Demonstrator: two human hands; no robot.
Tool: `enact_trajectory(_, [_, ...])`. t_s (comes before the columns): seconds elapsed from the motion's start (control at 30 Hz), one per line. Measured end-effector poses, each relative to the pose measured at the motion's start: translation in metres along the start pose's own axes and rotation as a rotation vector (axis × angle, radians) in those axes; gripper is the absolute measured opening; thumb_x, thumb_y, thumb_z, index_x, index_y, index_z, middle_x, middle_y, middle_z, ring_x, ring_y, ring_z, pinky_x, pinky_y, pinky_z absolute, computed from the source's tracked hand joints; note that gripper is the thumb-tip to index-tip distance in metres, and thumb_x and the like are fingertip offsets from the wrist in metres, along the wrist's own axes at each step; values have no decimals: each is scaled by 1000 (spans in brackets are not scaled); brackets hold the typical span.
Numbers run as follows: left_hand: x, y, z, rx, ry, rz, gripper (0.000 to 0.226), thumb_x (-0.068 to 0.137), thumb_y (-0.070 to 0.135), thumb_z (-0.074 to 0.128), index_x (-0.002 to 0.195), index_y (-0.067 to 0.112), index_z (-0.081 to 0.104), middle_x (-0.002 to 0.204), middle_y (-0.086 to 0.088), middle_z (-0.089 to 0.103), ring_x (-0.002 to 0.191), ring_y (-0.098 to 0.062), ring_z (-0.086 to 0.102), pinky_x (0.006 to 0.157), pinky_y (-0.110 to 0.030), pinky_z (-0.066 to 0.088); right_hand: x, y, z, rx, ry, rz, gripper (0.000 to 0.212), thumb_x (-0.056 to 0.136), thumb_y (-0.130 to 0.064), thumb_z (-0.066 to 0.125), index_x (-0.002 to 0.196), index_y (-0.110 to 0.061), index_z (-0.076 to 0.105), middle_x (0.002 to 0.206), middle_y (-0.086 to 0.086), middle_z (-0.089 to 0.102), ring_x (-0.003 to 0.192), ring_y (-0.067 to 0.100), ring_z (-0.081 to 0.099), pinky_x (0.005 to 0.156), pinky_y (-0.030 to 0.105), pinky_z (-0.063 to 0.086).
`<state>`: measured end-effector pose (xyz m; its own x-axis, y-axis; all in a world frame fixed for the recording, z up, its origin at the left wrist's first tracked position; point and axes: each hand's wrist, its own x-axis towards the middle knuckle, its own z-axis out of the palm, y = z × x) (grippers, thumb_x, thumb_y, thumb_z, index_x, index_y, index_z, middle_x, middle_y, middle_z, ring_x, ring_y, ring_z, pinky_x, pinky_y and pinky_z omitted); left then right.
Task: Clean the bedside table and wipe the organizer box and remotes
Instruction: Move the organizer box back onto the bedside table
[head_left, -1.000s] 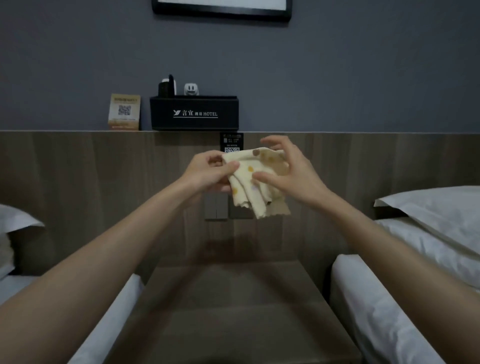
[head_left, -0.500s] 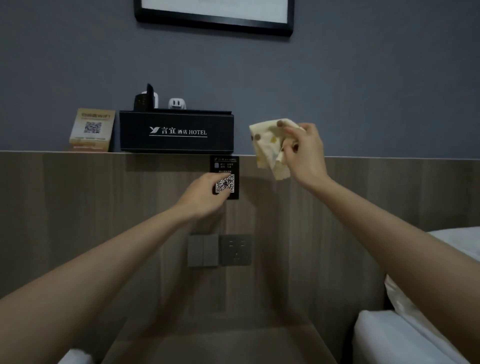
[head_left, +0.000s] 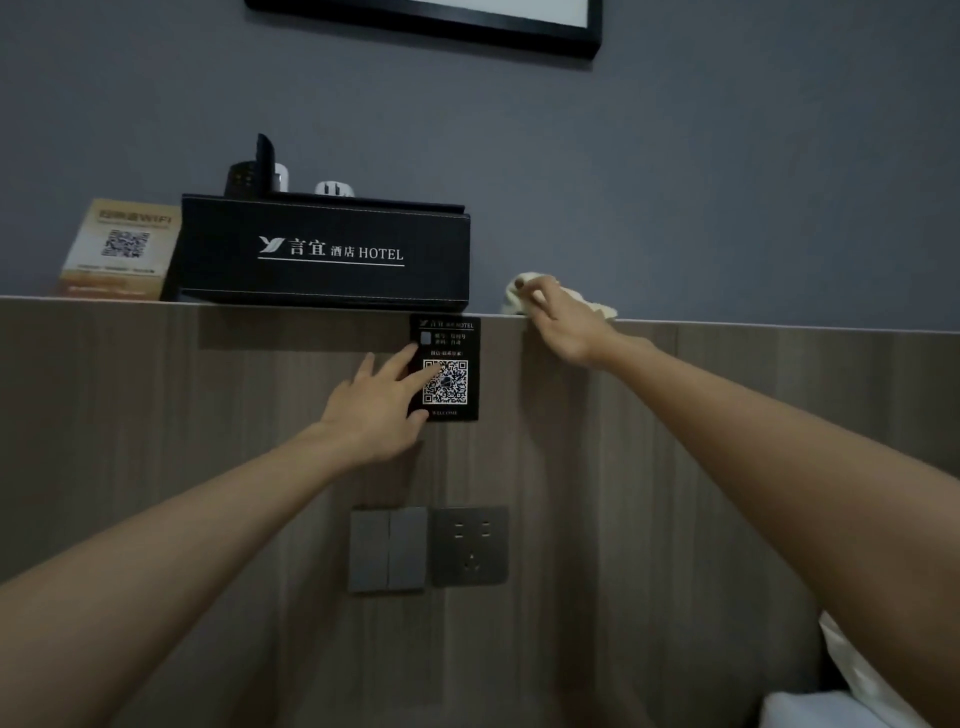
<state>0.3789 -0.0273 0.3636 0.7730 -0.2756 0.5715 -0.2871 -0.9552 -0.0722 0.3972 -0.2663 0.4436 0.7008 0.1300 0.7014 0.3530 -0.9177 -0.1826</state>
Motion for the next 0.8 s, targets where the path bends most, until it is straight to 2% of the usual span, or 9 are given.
enact_trajectory(0.07, [-4,-3,-1,-5,10,15,62,98,40,44,152,39,13,162,7,1,147,-34,10,114,-50,28,-6,-4,-4,49,77,31,29,98,-26,35,127,-27,36,138,5,50,127,35,41,104,56,31])
enact_trajectory(0.13, [-11,-6,-8,-52,63,22,62,97,37,47,152,36,19,162,4,10,146,-29,17,111,-47,33,-13,-10,-8,67,131,32,32,97,-23,38,129,-27,36,140,4,47,136,36,29,110,60,22])
enact_trajectory(0.2, [-21,-9,-21,-87,183,43,59,96,32,51,150,32,27,158,1,23,141,-26,29,105,-45,39,-19,-21,-13,88,162,-7,36,98,-25,41,134,-29,37,144,2,42,141,35,18,112,62,16])
enact_trajectory(0.3, [-29,-22,-50,-63,438,111,56,92,28,57,144,26,39,142,-3,42,125,-26,45,94,-42,45,-22,-44,-19,98,190,-130,46,97,-31,46,141,-31,33,150,-2,36,140,30,21,113,57,22])
enact_trajectory(0.4, [-25,-39,-82,-72,661,115,60,87,26,65,141,22,42,136,-4,46,121,-25,46,94,-42,46,-16,-75,-27,100,201,-287,65,94,-33,56,149,-29,23,157,-2,24,142,25,22,116,44,24])
enact_trajectory(0.47, [-20,-50,-100,-66,729,88,66,84,27,68,143,23,39,142,-3,42,127,-26,40,97,-44,43,-9,-95,-29,73,199,-351,79,88,-35,65,151,-28,18,159,0,20,143,24,21,116,44,24])
enact_trajectory(0.57, [-10,-69,-117,-36,631,21,84,80,37,74,149,28,27,153,-2,29,139,-27,26,104,-50,35,4,-114,-24,-22,142,-320,101,76,-42,76,152,-30,10,160,-3,15,145,27,13,113,59,22])
enact_trajectory(0.67, [-1,-89,-120,5,465,-48,111,69,49,80,153,34,9,160,-4,13,147,-29,10,114,-53,24,10,-125,-10,-177,92,-264,120,66,-46,83,153,-32,2,160,-2,4,146,34,-3,111,71,9])
enact_trajectory(0.8, [7,-104,-115,66,379,-89,130,62,43,87,153,34,-5,160,-7,7,148,-29,3,118,-54,11,22,-129,4,-341,137,-258,128,65,-35,86,153,-21,-6,157,9,4,146,40,-6,115,65,8])
